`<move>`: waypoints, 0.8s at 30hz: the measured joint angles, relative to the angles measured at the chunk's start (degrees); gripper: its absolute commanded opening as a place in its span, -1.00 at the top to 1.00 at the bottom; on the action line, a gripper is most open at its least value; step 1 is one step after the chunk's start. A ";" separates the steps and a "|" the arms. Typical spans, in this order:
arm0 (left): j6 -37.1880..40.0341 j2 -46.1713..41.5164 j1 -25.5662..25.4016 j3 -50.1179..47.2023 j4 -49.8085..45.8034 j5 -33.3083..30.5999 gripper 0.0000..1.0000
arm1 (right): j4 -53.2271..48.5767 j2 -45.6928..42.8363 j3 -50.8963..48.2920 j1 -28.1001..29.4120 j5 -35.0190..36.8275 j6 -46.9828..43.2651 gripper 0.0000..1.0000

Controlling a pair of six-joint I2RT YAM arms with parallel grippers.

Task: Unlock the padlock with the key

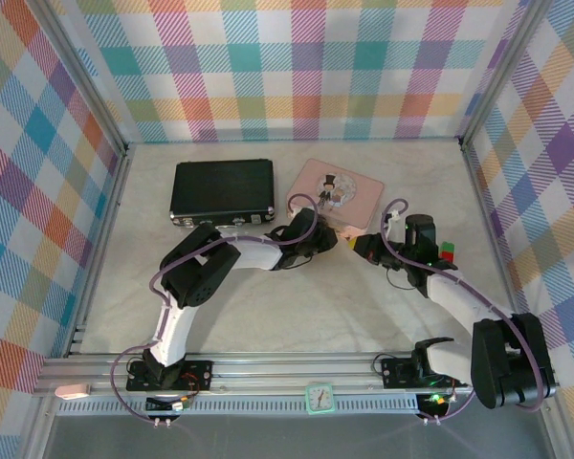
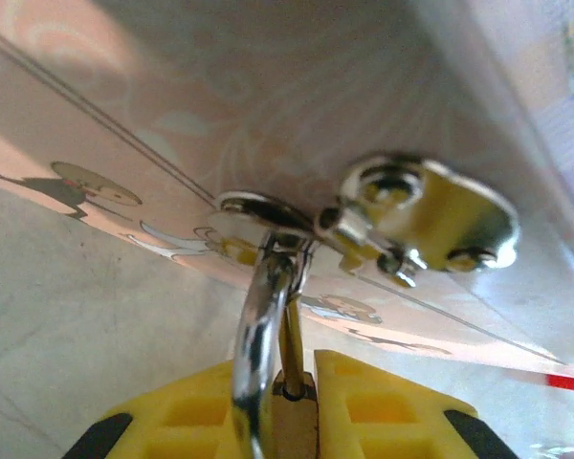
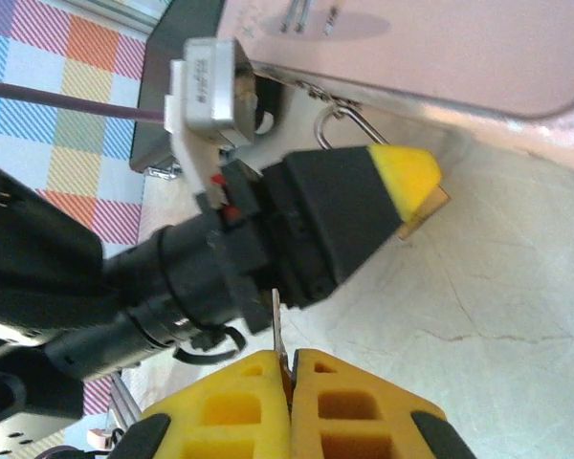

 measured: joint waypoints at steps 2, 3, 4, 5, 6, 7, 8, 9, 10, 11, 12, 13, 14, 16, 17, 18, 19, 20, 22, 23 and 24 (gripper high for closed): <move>-3.08 -0.37 0.42 -1.01 1.99 2.10 1.00 | 1.29 0.90 -1.07 0.00 -0.28 1.27 1.00; -4.52 -0.44 0.57 -1.40 3.04 2.99 1.00 | 1.90 1.22 -1.55 0.00 -0.37 1.73 1.00; -6.08 -0.46 0.72 -1.86 4.35 3.89 1.00 | 2.38 1.53 -1.99 0.00 -0.50 2.29 1.00; -7.61 -0.48 0.85 -2.27 5.55 4.63 1.00 | 3.04 1.79 -2.38 0.00 -0.57 2.82 1.00; -9.03 -0.48 0.92 -2.69 6.75 5.27 1.00 | 3.67 1.97 -2.71 -0.02 -0.66 3.23 1.00; -10.49 -0.48 0.98 -3.21 8.20 5.95 1.00 | 4.50 2.12 -3.10 -0.11 -0.83 3.87 1.00; -12.00 -0.48 0.98 -3.74 9.60 6.49 1.00 | 5.33 2.27 -3.54 -0.28 -1.11 4.44 1.00; -13.29 -0.48 1.05 -4.13 10.71 6.95 1.00 | 6.38 2.49 -3.96 -0.48 -1.42 5.11 1.00; -14.62 -0.48 1.09 -4.50 12.02 7.45 1.00 | 7.76 2.93 -4.55 -0.81 -1.79 5.90 1.00; -15.58 -0.48 1.09 -4.74 12.83 7.87 1.00 | 9.16 3.56 -5.14 -1.16 -2.19 6.71 1.00; -16.41 -0.48 1.20 -4.90 13.64 8.17 1.00 | 10.56 4.31 -5.62 -1.42 -2.58 7.50 1.00; -17.38 -0.48 1.29 -4.96 14.49 8.55 1.00 | 12.28 5.35 -6.21 -1.75 -3.15 8.39 1.00; -18.12 -0.48 1.29 -4.98 15.30 8.85 1.00 | 14.23 6.62 -6.80 -2.16 -3.72 9.38 1.00; -19.54 -0.48 1.29 -5.07 17.33 9.20 1.00 | 19.02 9.46 -8.17 -3.19 -5.14 11.47 1.00; -20.15 -0.50 1.31 -5.25 18.47 9.33 1.00 | 21.75 11.26 -8.90 -3.80 -6.01 12.52 1.00; -20.74 -0.55 1.33 -5.42 19.28 9.38 1.00 | 24.06 12.83 -9.38 -4.20 -6.73 13.51 1.00; -21.27 -0.61 1.36 -5.70 20.11 9.38 1.00 | 26.84 14.88 -9.75 -4.55 -7.76 14.62 1.00; -21.88 -0.63 1.36 -5.99 21.03 9.40 1.00 | 29.68 17.07 -9.90 -4.87 -8.83 15.63 1.00; -22.77 -0.63 1.36 -6.34 22.27 9.44 1.00 | 35.58 21.29 -9.90 -5.29 -10.88 17.81 1.00; -23.30 -0.63 1.36 -6.47 22.80 9.46 1.00 | 39.32 23.67 -9.88 -5.53 -12.02 19.21 1.00; -23.76 -0.63 1.36 -6.58 23.30 9.57 1.00 | 42.53 25.73 -9.88 -5.77 -12.85 20.61 1.00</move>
